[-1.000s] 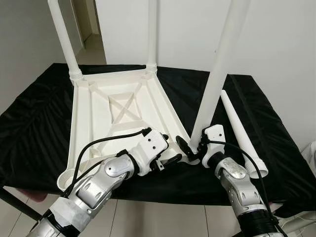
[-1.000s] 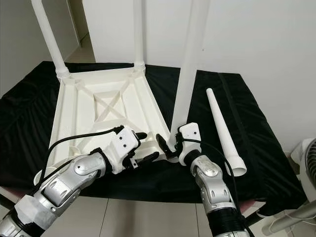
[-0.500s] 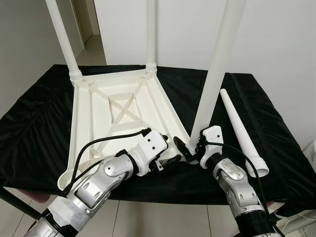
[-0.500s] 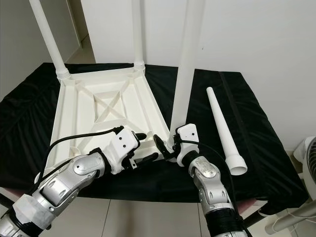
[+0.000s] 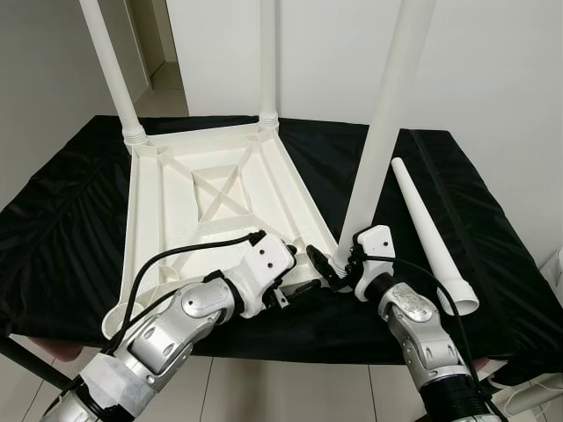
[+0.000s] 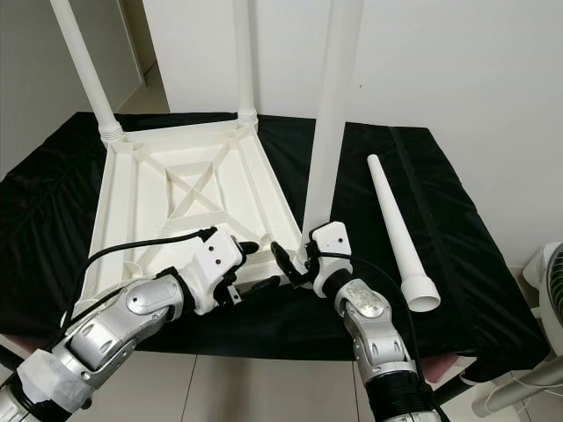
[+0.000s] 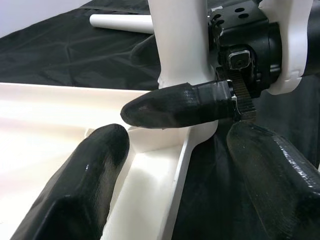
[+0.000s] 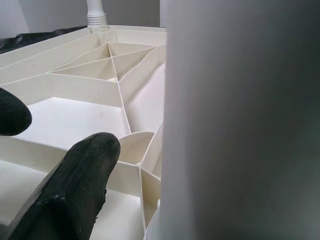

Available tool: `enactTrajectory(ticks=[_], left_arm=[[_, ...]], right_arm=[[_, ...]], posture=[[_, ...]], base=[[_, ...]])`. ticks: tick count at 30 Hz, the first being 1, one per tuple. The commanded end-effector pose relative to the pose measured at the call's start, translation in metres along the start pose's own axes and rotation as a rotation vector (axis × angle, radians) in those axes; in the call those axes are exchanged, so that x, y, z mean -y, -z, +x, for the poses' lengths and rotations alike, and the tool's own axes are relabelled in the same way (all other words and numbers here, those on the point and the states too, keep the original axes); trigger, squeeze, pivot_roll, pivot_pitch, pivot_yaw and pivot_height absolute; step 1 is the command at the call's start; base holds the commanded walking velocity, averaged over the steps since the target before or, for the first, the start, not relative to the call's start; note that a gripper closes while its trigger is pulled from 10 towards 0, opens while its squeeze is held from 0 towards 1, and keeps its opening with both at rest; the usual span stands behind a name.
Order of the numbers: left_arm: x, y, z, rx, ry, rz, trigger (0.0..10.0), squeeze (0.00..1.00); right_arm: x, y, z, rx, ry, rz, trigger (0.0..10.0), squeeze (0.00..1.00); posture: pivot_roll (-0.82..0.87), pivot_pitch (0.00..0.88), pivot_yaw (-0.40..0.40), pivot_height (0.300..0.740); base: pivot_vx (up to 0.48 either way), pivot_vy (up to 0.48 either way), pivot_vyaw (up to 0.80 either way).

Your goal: Building children table

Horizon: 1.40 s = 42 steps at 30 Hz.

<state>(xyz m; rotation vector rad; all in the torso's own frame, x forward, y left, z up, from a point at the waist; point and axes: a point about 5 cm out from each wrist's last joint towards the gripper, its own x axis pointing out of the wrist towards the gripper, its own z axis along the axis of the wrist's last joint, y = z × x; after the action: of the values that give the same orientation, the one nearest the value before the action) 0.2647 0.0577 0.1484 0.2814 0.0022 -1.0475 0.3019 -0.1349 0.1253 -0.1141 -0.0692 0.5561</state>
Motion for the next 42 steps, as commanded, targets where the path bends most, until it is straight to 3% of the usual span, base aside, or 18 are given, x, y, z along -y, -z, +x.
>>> enactTrajectory(ticks=[1,4,5,6,8,9,13,14,25,29,32,35,37,42], left_arm=[[0.013,0.0,-0.001,-0.002,0.217,0.002,10.0,0.0],[0.013,-0.001,0.0,-0.001,0.211,0.005,10.0,0.0],[0.013,-0.001,0.0,0.0,0.207,0.006,10.0,0.0],[0.012,-0.001,-0.001,-0.001,0.201,0.011,10.0,0.0],[0.012,-0.001,-0.001,-0.001,0.201,0.011,10.0,0.0],[0.011,-0.002,-0.001,0.0,0.196,0.012,10.0,0.0],[0.009,-0.003,-0.001,0.003,0.183,0.018,10.0,0.0],[0.009,-0.003,-0.001,0.004,0.18,0.014,10.0,0.0],[0.011,-0.003,-0.002,0.002,0.181,0.008,10.0,0.0],[0.012,-0.002,-0.001,0.002,0.182,0.006,10.0,0.0],[0.013,0.001,-0.002,-0.003,0.194,-0.026,10.0,0.0],[0.014,0.002,-0.003,-0.005,0.199,-0.027,10.0,0.0],[0.014,0.001,-0.002,-0.004,0.199,-0.03,10.0,0.0],[0.013,0.001,-0.002,-0.003,0.189,-0.028,10.0,0.0]], right_arm=[[-0.003,-0.006,0.004,0.026,-0.034,-0.026,10.0,0.0],[-0.002,-0.007,0.004,0.026,-0.039,-0.033,10.0,0.0],[-0.002,-0.007,0.004,0.026,-0.041,-0.038,6.4,0.0],[-0.003,-0.006,0.005,0.025,-0.045,-0.035,0.5,0.0],[-0.003,-0.006,0.005,0.025,-0.045,-0.035,0.5,0.0],[-0.003,-0.005,0.005,0.023,-0.047,-0.029,0.0,0.0],[-0.005,-0.004,0.005,0.023,-0.051,-0.019,0.0,0.0],[-0.006,-0.002,0.005,0.017,-0.051,-0.013,10.0,0.0],[-0.007,0.0,0.003,0.001,0.025,0.029,10.0,0.0],[-0.013,0.004,0.0,-0.032,0.158,0.056,10.0,0.0],[-0.015,0.011,-0.003,-0.104,0.408,0.088,10.0,0.0],[-0.018,0.013,-0.005,-0.127,0.493,0.095,10.0,0.0],[-0.025,0.013,-0.008,-0.112,0.606,0.153,10.0,0.0],[-0.033,0.009,-0.007,-0.094,0.616,0.166,10.0,0.0]], posture=[[-0.05,0.0,0.008,0.74],[-0.05,0.0,0.008,0.74],[-0.05,0.0,0.008,0.74],[-0.04,0.0,-0.006,0.74],[-0.04,0.0,-0.006,0.74],[-0.04,0.0,-0.006,0.74],[-0.03,0.0,-0.019,0.74],[-0.02,0.0,-0.026,0.74],[-0.03,0.0,-0.034,0.74],[-0.03,0.0,-0.043,0.74],[-0.03,0.0,-0.046,0.74],[-0.03,0.0,-0.053,0.74],[-0.03,0.0,-0.057,0.74],[-0.03,0.0,-0.062,0.74]], base=[[0.0,0.0,0.0],[0.0,0.0,0.0],[0.0,0.0,0.0],[0.0,0.0,0.0],[0.0,0.0,0.0],[0.0,0.0,0.0],[0.0,0.0,0.0],[0.0,0.0,0.0],[0.0,0.0,0.0],[0.0,0.0,0.0],[0.0,0.0,0.0],[0.0,0.0,0.0],[0.0,0.0,0.0],[0.0,0.0,0.0]])
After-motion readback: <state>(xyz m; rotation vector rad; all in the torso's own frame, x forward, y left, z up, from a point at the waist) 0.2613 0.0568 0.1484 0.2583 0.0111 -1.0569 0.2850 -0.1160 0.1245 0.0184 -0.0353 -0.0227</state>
